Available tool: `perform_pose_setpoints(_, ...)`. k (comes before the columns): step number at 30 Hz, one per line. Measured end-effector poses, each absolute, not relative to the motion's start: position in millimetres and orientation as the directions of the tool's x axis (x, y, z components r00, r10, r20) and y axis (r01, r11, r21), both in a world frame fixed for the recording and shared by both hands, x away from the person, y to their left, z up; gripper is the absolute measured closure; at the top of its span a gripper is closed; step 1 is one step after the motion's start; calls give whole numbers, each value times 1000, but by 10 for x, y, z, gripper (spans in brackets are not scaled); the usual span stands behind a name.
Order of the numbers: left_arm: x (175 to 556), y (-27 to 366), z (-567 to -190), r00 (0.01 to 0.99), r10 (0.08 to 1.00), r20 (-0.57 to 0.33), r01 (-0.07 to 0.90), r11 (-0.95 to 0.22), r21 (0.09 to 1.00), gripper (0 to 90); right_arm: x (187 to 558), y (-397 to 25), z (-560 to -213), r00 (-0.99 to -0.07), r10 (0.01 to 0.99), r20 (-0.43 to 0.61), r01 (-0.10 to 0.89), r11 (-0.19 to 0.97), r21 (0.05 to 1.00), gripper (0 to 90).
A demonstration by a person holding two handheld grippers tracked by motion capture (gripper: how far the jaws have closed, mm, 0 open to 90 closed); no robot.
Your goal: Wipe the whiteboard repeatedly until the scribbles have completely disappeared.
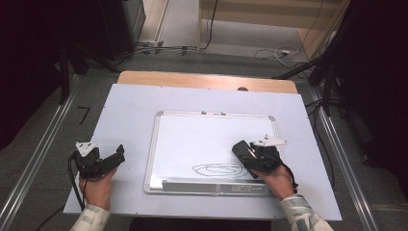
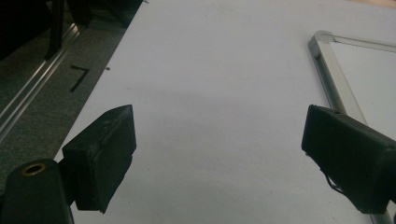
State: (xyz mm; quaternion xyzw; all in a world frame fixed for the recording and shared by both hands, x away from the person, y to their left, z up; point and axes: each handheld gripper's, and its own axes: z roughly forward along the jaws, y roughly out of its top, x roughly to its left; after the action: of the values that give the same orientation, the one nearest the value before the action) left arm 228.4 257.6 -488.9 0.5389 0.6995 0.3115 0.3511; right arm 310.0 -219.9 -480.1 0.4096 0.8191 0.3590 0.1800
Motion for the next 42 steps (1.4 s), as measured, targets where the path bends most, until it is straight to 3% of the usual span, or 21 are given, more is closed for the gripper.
perform_pose_setpoints(42,2292,2569,-4897,-172,972,-161,539,229,811,101,3181,-2141,-4891,-625,781,1,556,444,703,387)
